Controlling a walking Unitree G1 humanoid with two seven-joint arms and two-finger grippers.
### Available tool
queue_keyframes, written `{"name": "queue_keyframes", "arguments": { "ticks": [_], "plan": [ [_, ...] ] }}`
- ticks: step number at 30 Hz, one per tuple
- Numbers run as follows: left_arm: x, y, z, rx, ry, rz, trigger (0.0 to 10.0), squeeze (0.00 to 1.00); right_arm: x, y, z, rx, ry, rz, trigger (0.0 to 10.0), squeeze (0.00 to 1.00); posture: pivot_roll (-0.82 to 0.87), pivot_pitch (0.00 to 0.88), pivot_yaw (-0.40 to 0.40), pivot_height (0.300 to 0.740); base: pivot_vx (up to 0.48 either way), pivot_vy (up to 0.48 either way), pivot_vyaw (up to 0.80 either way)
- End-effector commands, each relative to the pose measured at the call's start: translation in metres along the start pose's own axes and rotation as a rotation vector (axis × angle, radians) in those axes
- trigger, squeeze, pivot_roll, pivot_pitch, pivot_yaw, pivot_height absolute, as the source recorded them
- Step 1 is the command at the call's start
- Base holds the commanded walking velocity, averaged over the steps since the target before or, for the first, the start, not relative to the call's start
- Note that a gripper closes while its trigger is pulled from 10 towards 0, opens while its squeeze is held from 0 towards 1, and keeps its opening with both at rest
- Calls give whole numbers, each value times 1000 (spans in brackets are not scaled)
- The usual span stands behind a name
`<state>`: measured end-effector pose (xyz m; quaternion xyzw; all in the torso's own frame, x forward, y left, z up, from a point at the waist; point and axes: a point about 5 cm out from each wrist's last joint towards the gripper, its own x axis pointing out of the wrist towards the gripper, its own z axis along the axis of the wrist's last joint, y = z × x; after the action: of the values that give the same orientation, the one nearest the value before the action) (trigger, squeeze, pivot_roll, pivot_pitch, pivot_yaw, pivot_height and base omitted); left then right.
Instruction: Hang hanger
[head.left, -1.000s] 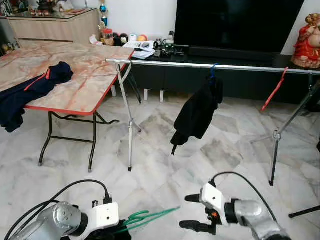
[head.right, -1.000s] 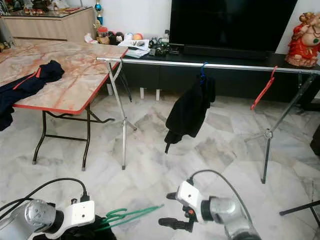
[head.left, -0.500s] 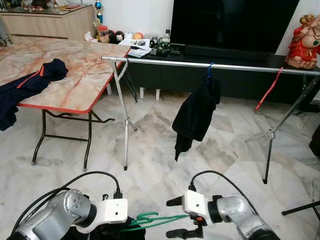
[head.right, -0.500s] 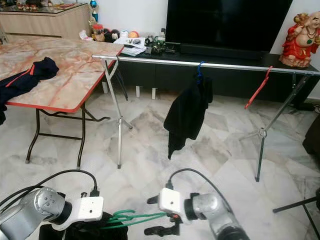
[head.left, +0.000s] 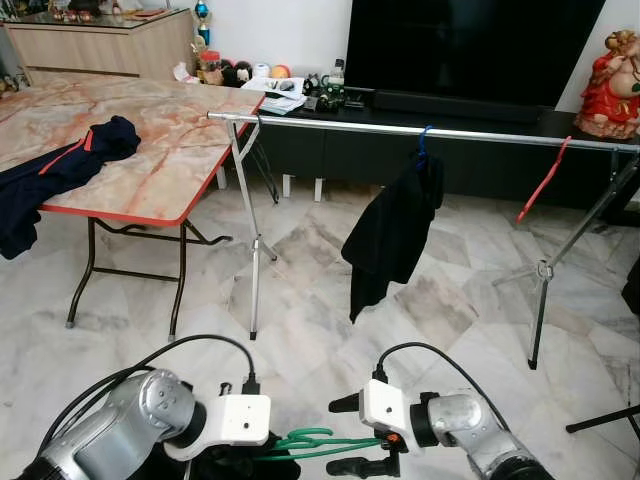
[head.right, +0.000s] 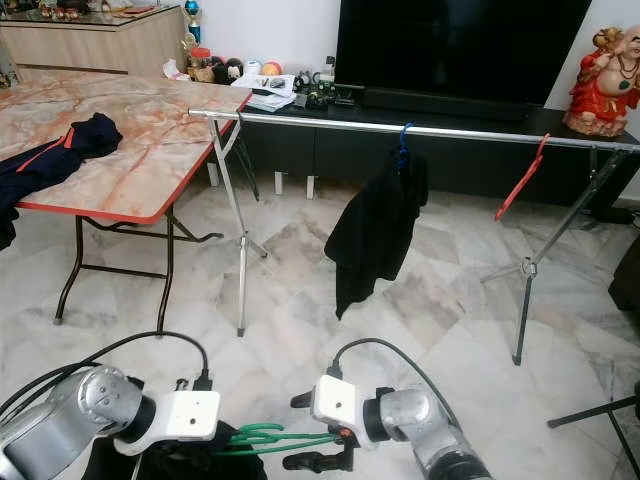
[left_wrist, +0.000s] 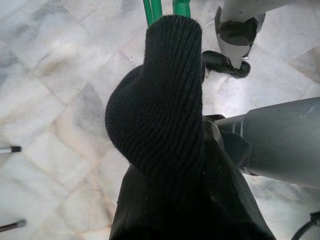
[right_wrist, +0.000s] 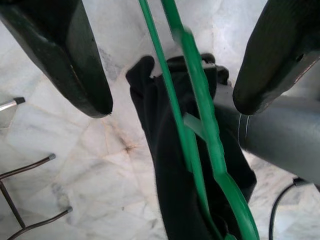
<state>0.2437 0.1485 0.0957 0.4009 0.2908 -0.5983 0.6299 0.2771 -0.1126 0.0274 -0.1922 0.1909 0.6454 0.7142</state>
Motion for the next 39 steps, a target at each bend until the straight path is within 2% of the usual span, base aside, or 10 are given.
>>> {"name": "queue_keyframes", "arguments": {
  "ticks": [1, 7, 8, 11, 26, 28, 30, 31, 34, 39],
  "plan": [
    [-1, 4, 10, 45, 0, 8, 10000, 0, 3, 0, 2, -5, -14, -15, 10000, 0, 210, 0, -55, 740, 0, 0, 0],
    [-1, 5, 14, 56, -1, 10, 10000, 0, 6, -3, 7, -1, -42, -24, 10000, 0, 214, 0, -56, 740, 0, 0, 0],
    [-1, 5, 14, 56, 0, 11, 10000, 0, 6, -4, 8, -4, -44, -22, 4745, 0, 214, 0, -55, 740, 0, 0, 0],
    [-1, 5, 13, 55, 3, 12, 10000, 0, 5, -4, 8, -9, -38, -13, 0, 0, 213, 0, -55, 740, 0, 0, 0],
    [-2, 9, 22, 61, -18, 15, 10000, 0, 7, 2, -1, 5, -10, -23, 0, 0, 212, 0, -59, 740, 0, 0, 0],
    [-1, 10, 24, 65, -25, 16, 10000, 0, 7, 1, -1, 3, -3, -36, 7843, 0, 216, 0, -61, 740, 0, 0, 0],
    [-1, 11, 25, 66, -27, 19, 10000, 0, 7, 1, -1, 4, -1, -38, 10000, 0, 217, 0, -62, 740, 0, 0, 0],
    [-2, 11, 25, 67, -28, 20, 10000, 0, 7, 1, -1, 8, -3, -37, 3529, 0, 219, 0, -62, 740, 0, 0, 0],
    [-2, 11, 25, 66, -28, 21, 10000, 0, 8, 1, -1, 11, -6, -38, 0, 0, 219, 0, -62, 740, 0, 0, 0],
    [-2, 12, 26, 65, -27, 23, 10000, 0, 8, 0, 0, 14, -12, -52, 0, 0, 220, 4, -62, 740, 0, 0, 0]
  ]
}}
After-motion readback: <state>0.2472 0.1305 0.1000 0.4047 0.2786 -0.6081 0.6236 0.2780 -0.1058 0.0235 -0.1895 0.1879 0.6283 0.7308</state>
